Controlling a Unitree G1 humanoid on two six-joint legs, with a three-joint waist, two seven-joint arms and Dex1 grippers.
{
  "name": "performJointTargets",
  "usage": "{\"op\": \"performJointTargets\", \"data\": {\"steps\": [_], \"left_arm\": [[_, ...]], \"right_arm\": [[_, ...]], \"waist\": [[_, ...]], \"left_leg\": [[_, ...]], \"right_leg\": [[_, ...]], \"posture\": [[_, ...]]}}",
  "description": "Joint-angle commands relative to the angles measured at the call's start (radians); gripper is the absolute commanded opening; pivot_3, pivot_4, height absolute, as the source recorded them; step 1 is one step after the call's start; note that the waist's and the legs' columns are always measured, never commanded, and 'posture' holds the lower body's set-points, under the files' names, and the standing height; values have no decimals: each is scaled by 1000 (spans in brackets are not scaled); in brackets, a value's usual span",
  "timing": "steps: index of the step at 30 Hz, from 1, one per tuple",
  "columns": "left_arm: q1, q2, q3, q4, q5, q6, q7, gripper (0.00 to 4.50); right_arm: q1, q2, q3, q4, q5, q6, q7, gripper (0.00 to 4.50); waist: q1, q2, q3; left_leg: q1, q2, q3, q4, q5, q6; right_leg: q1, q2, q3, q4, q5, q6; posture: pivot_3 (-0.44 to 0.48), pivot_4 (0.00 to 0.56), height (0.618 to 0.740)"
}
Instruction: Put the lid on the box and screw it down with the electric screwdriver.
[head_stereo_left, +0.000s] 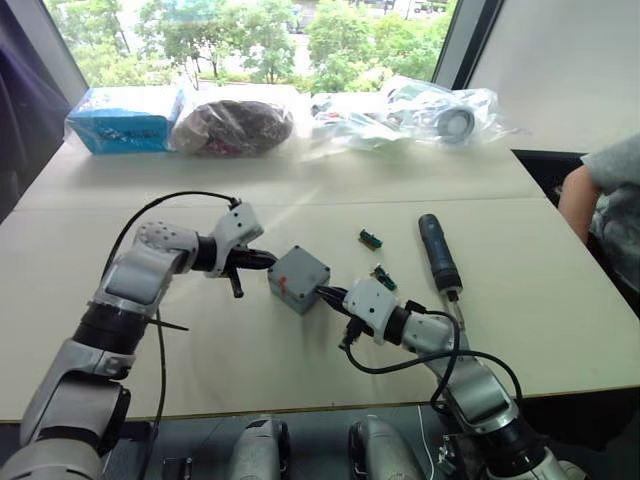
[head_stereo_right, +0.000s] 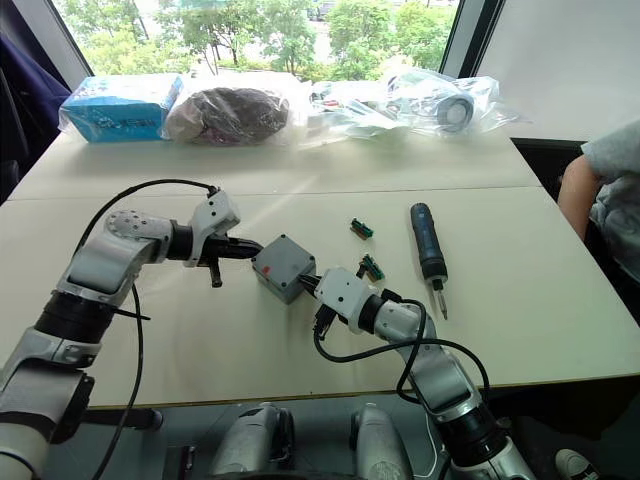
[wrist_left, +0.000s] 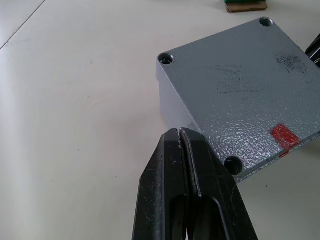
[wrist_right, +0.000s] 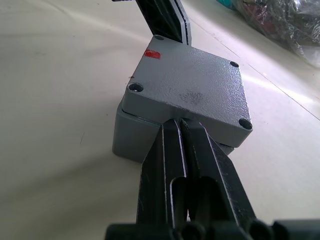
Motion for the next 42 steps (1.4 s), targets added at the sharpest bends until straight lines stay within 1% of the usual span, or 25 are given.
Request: {"op": "performJointTargets", "data": {"steps": [1,9,17,26,33,37,42], "left_arm": [[-23,-21,-26,-29,-7,-20,-27,0],[0,8,-23,-43,-1,-19,-63,0],[7,12,-27,-46,7,-28,-71,0],[-4,-2,-21,7,39,-77,-58,0],[-66,16,21,98,45,-92,-52,0],[-66,6,11,119,49,-101,-43,0],[-38,-29,-13,127,64,-111,-28,0]], "right_arm": [[-5,3,8,-49,14,-4,4,43],[-2,0,3,-58,16,0,7,43],[-3,0,5,-62,24,4,15,43],[-2,-7,-7,-75,24,17,12,43],[18,-27,-60,-135,63,74,12,43],[27,-44,-62,-137,75,95,21,43],[3,-49,-31,-80,57,97,35,43]], "waist": [[-1,0,0],[-1,0,0],[0,0,0],[0,0,0],[0,0,0],[-1,0,0],[0,0,0]], "left_leg": [[0,0,0,0,0,0],[0,0,0,0,0,0],[0,0,0,0,0,0],[0,0,0,0,0,0],[0,0,0,0,0,0],[0,0,0,1,0,0],[0,0,0,1,0,0]], "right_leg": [[0,0,0,0,0,0],[0,0,0,0,0,0],[0,0,0,0,0,0],[0,0,0,0,0,0],[0,0,0,0,0,0],[0,0,0,0,0,0],[0,1,0,0,0,0]], "posture": [[0,150,740],[0,150,740],[0,150,740],[0,150,740],[0,150,740],[0,150,740],[0,150,740]]}}
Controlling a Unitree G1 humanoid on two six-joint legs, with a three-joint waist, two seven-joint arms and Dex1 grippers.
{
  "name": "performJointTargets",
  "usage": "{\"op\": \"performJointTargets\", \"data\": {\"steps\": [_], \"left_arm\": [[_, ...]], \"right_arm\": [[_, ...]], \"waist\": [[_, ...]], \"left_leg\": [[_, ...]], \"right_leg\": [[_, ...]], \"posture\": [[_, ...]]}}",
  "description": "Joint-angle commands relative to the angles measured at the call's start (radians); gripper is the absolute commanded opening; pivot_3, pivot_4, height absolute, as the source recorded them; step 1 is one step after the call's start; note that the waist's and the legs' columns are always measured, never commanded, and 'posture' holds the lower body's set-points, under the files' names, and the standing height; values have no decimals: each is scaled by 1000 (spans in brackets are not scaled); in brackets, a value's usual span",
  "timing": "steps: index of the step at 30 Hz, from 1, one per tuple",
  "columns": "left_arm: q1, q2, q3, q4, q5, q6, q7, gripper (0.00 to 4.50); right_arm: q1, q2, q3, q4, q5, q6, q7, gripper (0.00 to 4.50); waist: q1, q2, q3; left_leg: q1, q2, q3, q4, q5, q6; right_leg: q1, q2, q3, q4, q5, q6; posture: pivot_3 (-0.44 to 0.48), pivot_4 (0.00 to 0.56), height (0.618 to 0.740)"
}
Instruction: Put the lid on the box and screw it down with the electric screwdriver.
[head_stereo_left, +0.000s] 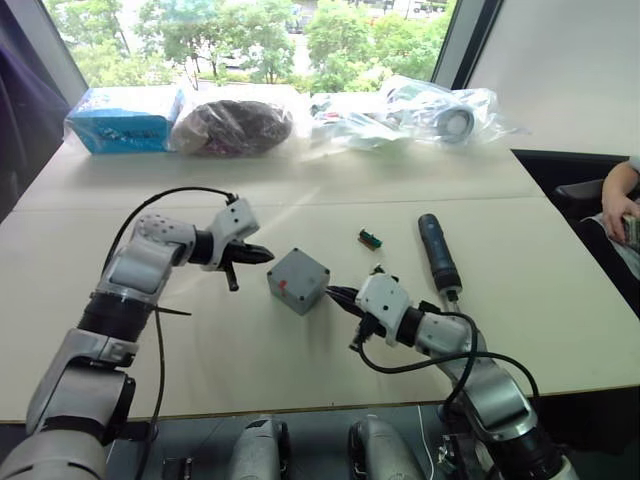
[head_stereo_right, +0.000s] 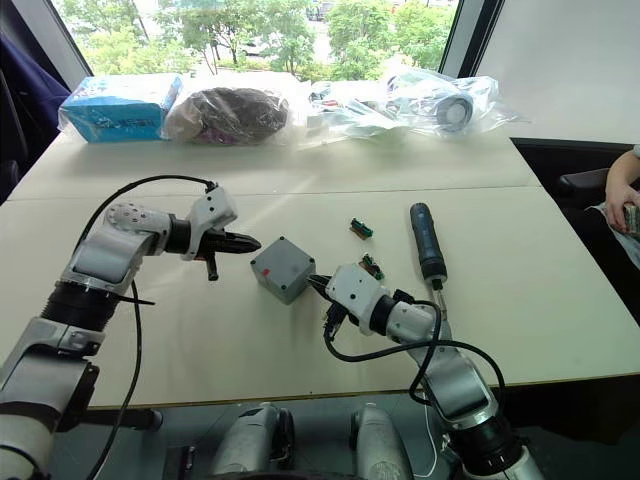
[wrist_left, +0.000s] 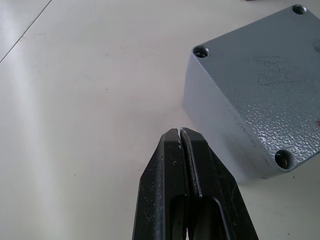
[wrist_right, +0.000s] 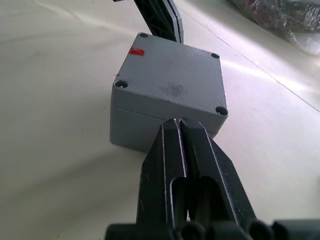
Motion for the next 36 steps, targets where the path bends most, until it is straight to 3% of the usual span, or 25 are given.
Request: {"op": "performJointTargets", "data": {"steps": [1,18,33,36], "left_arm": [[13,-21,-12,-6,10,-23,14,0],[169,23,8,-333,-78,187,12,0],[199,35,13,-393,-102,234,38,0],[151,45,128,-335,-156,289,72,0]], "right_arm": [[-34,0,20,21,1,-10,11,43],[-127,-31,24,159,-5,-37,46,43],[-121,-41,-1,150,4,-33,51,43],[-82,-53,-102,62,39,33,7,43]], "waist": [[0,0,0],[1,0,0],[0,0,0],[1,0,0]], "left_leg": [[0,0,0,0,0,0],[0,0,0,0,0,0],[0,0,0,0,0,0],[0,0,0,0,0,0]], "right_leg": [[0,0,0,0,0,0],[0,0,0,0,0,0],[0,0,0,0,0,0],[0,0,0,0,0,0]], "posture": [[0,150,740],[0,150,740],[0,150,740],[0,150,740]]}}
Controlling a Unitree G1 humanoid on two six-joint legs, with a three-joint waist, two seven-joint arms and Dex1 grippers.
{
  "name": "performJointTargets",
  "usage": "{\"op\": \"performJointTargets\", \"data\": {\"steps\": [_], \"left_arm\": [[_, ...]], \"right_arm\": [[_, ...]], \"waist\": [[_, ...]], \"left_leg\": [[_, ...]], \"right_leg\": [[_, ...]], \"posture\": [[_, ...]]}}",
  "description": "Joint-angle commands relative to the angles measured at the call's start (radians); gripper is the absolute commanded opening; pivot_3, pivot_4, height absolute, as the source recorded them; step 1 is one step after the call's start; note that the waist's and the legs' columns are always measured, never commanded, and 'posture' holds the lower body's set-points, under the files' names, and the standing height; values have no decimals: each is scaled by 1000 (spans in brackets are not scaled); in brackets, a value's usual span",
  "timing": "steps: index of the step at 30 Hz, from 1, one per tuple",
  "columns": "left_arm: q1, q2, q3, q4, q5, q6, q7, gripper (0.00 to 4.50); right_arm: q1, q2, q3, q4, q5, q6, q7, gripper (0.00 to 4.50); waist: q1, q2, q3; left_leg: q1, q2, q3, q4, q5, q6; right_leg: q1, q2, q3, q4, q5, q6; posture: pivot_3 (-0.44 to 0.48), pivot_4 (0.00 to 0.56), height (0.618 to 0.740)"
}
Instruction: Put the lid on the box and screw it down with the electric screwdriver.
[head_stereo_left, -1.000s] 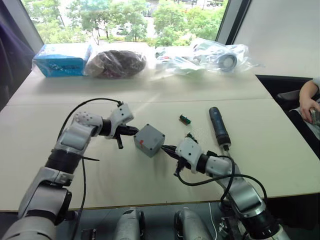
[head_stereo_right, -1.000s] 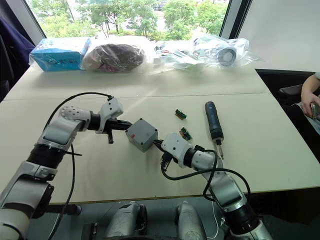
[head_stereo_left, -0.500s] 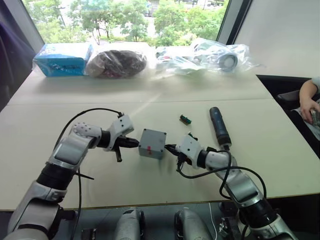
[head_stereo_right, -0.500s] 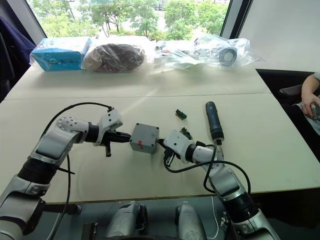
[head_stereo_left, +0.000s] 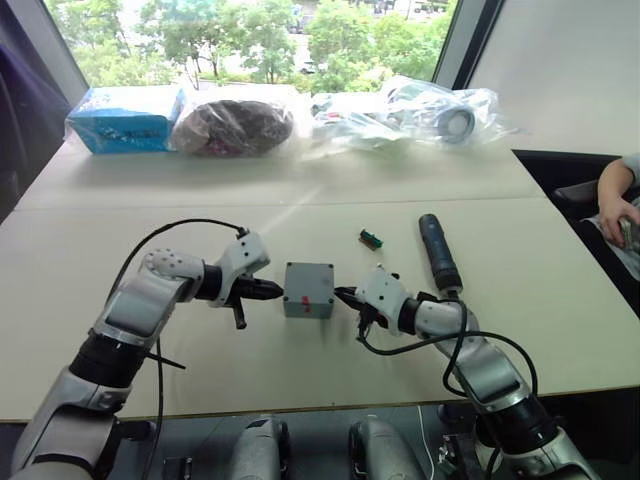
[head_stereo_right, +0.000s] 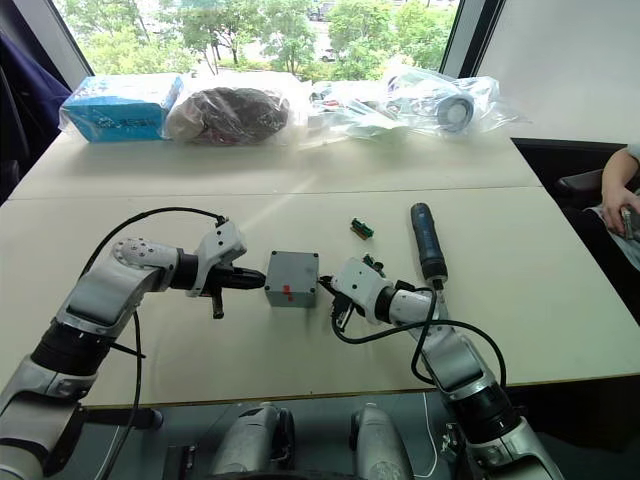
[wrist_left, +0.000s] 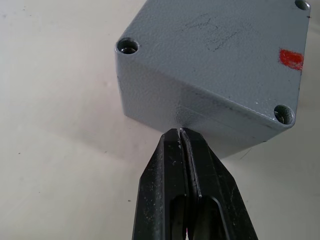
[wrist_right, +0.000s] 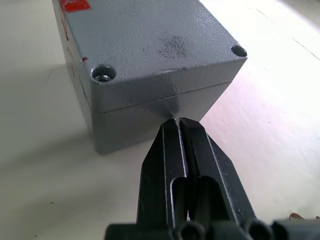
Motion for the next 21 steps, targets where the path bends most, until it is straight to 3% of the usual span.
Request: {"op": "performJointTargets", "data": {"steps": [1,5,10,13,17,18,21], "left_arm": [[-66,11,155,28,-86,57,42,0],[-99,-7,297,-26,-203,80,72,0],[-187,-17,258,-63,-291,195,59,0],[-191,-14,182,-141,-307,193,31,0],[-181,28,70,-204,-259,118,-18,0],[-181,38,53,-208,-248,101,-25,0],[-180,54,33,-204,-236,77,-27,0]], "right_arm": [[35,-14,-129,-138,58,61,-43,43],[110,-30,-271,-284,185,162,-35,43],[144,-38,-398,-335,278,316,-76,43],[137,-62,-404,-303,288,359,-78,748],[101,-69,-386,-258,313,426,-86,2527],[93,-69,-384,-253,321,442,-86,2752],[85,-72,-378,-253,330,457,-87,3979]], "waist": [[2,0,0],[2,0,0],[2,0,0],[2,0,0],[-3,0,0],[-3,1,0],[-1,1,0]], "left_leg": [[0,0,0,0,0,0],[-1,0,-1,1,0,0],[-1,0,-1,1,0,0],[-1,0,-1,1,0,0],[-1,-1,-1,1,0,0],[-1,-1,0,1,0,0],[-1,-1,-1,1,0,0]], "right_leg": [[0,0,0,0,0,0],[0,0,0,0,0,1],[0,0,0,0,2,3],[0,0,0,0,1,1],[0,1,0,0,0,0],[0,1,0,0,0,0],[0,1,0,0,0,0]], "posture": [[0,150,740],[0,150,740],[0,150,740],[0,150,740],[0,150,740],[0,150,740],[0,150,740]]}}
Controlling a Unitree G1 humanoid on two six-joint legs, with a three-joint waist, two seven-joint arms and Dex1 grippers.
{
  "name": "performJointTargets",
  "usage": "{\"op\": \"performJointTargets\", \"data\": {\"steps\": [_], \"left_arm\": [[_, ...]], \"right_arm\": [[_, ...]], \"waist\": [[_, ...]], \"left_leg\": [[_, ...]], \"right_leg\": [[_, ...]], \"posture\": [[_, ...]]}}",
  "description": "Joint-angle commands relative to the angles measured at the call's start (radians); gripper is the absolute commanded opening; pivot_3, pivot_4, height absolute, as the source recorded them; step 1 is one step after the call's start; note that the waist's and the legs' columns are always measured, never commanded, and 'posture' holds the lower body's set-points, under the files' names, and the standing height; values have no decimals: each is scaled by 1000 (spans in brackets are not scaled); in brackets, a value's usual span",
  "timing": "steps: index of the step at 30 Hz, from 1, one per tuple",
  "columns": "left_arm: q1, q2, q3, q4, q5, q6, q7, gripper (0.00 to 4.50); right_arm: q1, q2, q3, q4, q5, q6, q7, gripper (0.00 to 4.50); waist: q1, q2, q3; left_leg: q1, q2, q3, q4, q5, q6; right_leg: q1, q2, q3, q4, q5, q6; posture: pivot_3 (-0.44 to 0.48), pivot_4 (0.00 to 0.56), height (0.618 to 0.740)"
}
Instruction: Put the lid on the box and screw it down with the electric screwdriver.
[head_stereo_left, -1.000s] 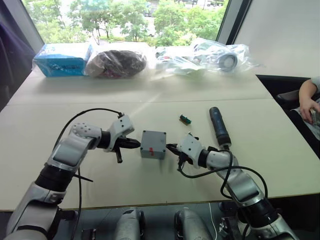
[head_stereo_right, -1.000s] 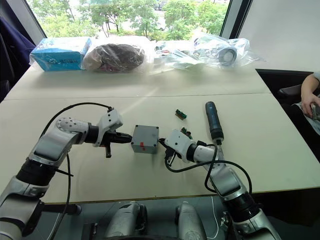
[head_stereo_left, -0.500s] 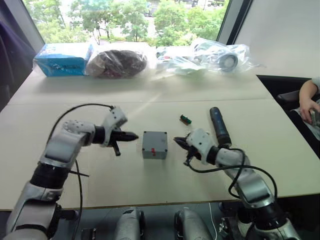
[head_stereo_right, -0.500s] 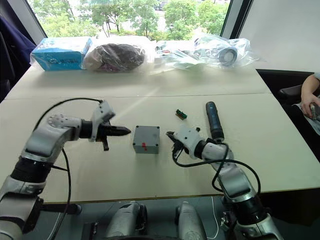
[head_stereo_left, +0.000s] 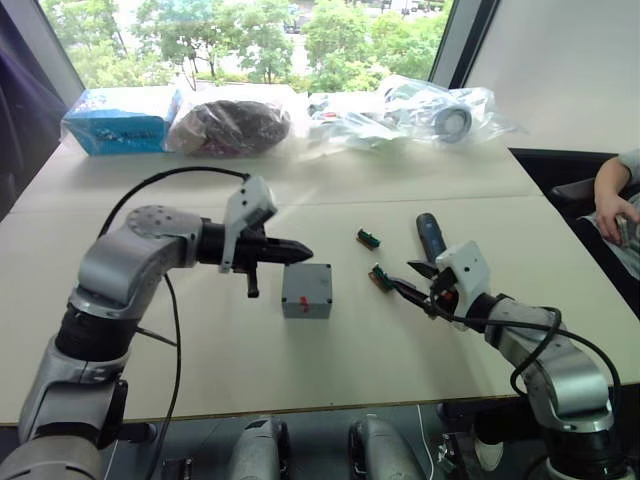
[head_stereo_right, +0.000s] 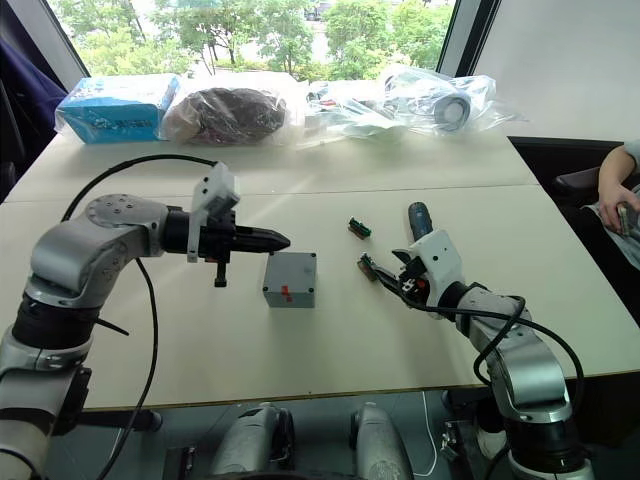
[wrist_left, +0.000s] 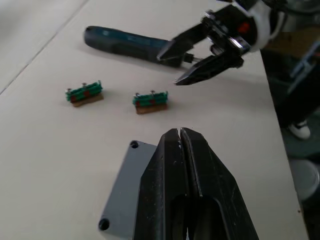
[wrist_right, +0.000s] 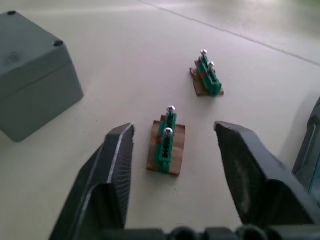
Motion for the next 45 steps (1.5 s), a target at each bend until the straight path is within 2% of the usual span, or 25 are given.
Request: {"op": "performJointTargets", "data": {"steps": [1,3,4,7,9,10,11,23,25,26,29,37,45], "left_arm": [[-5,25,-9,-10,24,-53,-9,0],[2,29,-14,3,40,-73,-6,0],[6,31,-16,8,45,-82,-5,0],[16,32,-12,11,47,-87,1,0],[20,32,-9,11,45,-87,5,0],[23,33,-8,10,45,-88,6,0],[25,34,-8,10,45,-90,8,0],[44,47,-4,11,47,-98,24,0],[46,49,-4,10,48,-100,28,0],[47,48,-4,9,48,-101,29,0],[47,48,-3,9,47,-101,33,0],[47,47,1,13,45,-103,40,0],[52,61,32,78,36,-115,25,0]], "right_arm": [[-27,-7,6,-17,27,16,-7,4202],[-36,3,18,-4,26,20,-20,4202],[-38,3,27,4,19,17,-26,4014],[-40,2,45,24,6,3,-39,3251],[-49,8,53,45,3,-5,-50,2609],[-52,9,57,53,1,-10,-54,2075],[-55,10,61,61,0,-15,-57,1910],[-88,21,93,132,-5,-71,-72,1910],[-88,21,101,139,-11,-80,-73,1402],[-88,21,104,143,-12,-83,-74,1308],[-88,21,110,151,-13,-92,-76,74],[-90,20,110,149,-6,-102,-82,74],[-108,0,62,69,32,-93,-74,74]], "waist": [[1,0,0],[2,0,0],[3,0,0],[4,0,0],[3,0,0],[3,0,0],[2,0,0],[2,0,0],[1,0,0],[1,0,0],[2,0,0],[2,0,0],[1,0,0]], "left_leg": [[0,0,0,0,0,0],[0,0,0,0,0,0],[0,0,0,0,0,0],[0,0,0,0,0,0],[0,0,0,0,0,0],[-1,0,0,0,0,0],[-1,0,0,0,0,0],[-1,0,0,0,0,0],[-1,0,0,0,0,0],[-1,0,0,0,0,0],[-1,0,0,0,0,0],[-1,0,0,0,0,0],[-1,0,0,0,0,0]], "right_leg": [[0,0,0,0,0,0],[0,0,0,0,0,0],[0,0,0,0,0,0],[0,-1,0,0,0,0],[0,-1,0,0,0,0],[0,-1,0,0,0,0],[0,-1,0,0,0,0],[0,-1,0,0,0,0],[0,-1,0,0,0,0],[0,-1,0,0,0,0],[0,-1,0,0,0,0],[0,-1,0,0,0,0],[0,-1,0,0,0,0]], "posture": [[0,150,740],[0,150,740],[0,150,740],[0,150,740],[0,150,740],[0,150,740],[0,150,740],[0,150,740],[0,150,740],[0,150,740],[0,150,740],[0,150,740],[0,150,740]]}}
